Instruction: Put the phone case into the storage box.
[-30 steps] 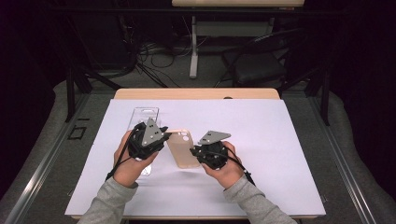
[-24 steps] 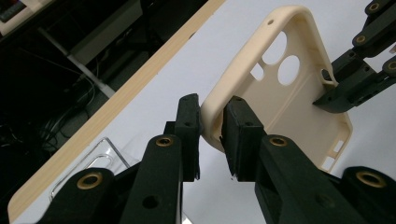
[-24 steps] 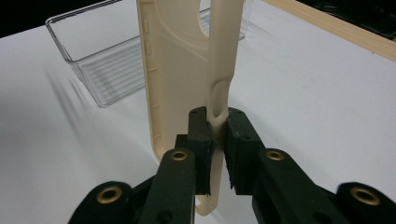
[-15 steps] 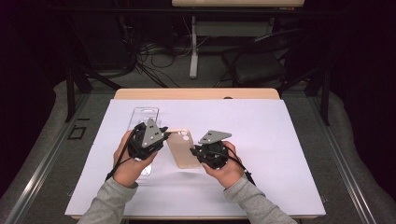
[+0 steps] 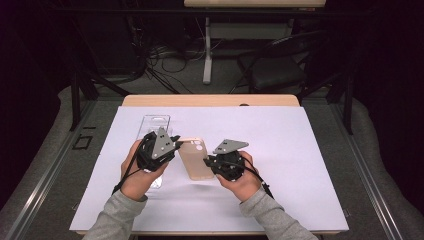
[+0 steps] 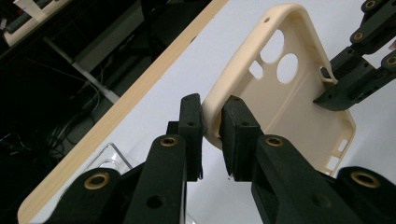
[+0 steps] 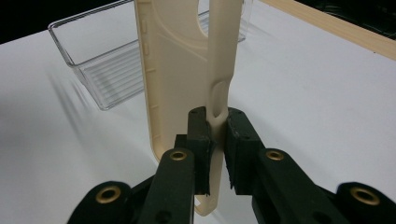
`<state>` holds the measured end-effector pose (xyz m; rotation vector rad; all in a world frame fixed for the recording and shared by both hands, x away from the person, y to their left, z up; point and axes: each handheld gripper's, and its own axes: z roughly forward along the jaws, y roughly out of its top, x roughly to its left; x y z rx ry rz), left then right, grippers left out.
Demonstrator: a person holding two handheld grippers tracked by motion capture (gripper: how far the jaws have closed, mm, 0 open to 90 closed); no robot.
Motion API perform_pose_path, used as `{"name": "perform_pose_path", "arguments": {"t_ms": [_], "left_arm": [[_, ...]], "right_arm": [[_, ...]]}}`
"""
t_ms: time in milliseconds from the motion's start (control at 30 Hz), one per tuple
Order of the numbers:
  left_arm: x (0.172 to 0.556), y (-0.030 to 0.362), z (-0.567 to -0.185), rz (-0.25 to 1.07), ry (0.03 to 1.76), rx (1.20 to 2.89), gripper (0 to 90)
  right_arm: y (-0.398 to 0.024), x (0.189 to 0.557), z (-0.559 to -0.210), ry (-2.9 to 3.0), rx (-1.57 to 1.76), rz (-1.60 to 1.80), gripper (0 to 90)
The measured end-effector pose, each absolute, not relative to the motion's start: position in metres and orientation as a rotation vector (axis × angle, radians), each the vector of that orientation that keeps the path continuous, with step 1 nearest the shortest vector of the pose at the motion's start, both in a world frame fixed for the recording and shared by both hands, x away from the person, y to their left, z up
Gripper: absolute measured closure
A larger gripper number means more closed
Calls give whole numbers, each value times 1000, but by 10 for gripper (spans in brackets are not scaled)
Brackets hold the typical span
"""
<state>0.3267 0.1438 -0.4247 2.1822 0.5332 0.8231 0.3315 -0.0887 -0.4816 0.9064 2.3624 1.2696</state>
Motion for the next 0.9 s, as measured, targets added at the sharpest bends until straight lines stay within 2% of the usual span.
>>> {"name": "perform_pose_path", "arguments": {"t_ms": [900], "left_arm": [[327, 145, -424, 795, 535, 2174, 793]], "right_arm": [[-90, 333, -482, 2363, 919, 1283, 808]]}}
